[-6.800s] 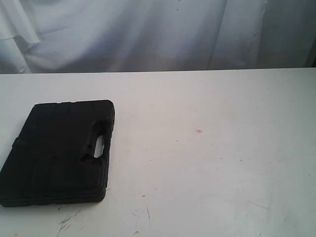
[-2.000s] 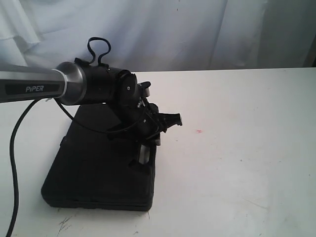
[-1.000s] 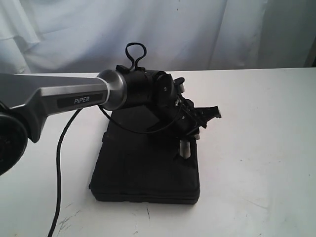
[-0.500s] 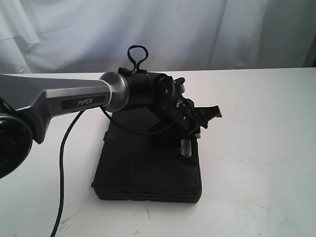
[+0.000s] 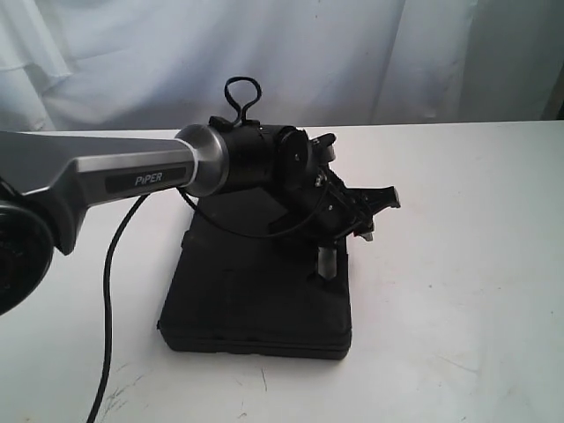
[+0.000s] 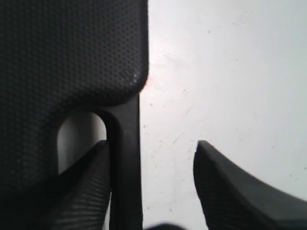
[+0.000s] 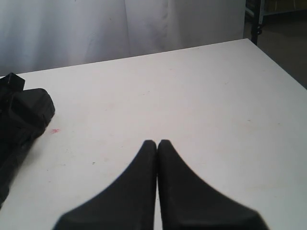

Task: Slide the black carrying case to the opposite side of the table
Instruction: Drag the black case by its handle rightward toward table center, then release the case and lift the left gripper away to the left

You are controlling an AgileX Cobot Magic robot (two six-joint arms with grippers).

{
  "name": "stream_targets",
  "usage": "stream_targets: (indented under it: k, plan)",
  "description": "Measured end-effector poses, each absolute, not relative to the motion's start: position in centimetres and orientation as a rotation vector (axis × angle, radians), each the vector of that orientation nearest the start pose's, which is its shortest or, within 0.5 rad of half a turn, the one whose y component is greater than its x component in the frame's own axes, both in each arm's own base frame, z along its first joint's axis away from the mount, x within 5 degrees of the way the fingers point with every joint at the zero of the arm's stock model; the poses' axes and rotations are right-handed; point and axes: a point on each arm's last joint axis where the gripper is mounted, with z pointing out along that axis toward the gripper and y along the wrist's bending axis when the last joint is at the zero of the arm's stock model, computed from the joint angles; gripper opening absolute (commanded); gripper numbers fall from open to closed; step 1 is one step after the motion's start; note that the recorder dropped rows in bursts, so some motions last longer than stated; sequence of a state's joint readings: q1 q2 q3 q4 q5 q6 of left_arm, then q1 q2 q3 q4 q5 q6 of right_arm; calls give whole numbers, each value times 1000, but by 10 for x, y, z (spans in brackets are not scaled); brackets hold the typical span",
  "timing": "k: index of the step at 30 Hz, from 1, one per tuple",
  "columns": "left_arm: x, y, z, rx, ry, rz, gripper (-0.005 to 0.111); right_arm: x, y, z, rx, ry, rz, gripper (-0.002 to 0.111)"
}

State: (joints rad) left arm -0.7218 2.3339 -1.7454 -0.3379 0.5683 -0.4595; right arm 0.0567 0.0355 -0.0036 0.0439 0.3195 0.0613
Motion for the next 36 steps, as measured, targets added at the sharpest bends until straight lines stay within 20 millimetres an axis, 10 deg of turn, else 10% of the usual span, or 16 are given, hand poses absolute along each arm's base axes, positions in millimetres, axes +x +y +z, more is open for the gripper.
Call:
stream_targets:
  k: [10, 20, 27, 36]
  plan:
    - [370, -336, 172, 134, 2625, -727, 51, 56, 4, 184, 33, 1836, 125, 0]
    - [368, -331, 188, 232, 2594, -670, 0, 56, 4, 184, 33, 1836, 125, 0]
    - [360, -309, 247, 437, 2471, -459, 0, 56, 4, 184, 33, 1836, 125, 0]
    - [303, -253, 258, 433, 2365, -430, 0, 56, 4, 184, 33, 1836, 125, 0]
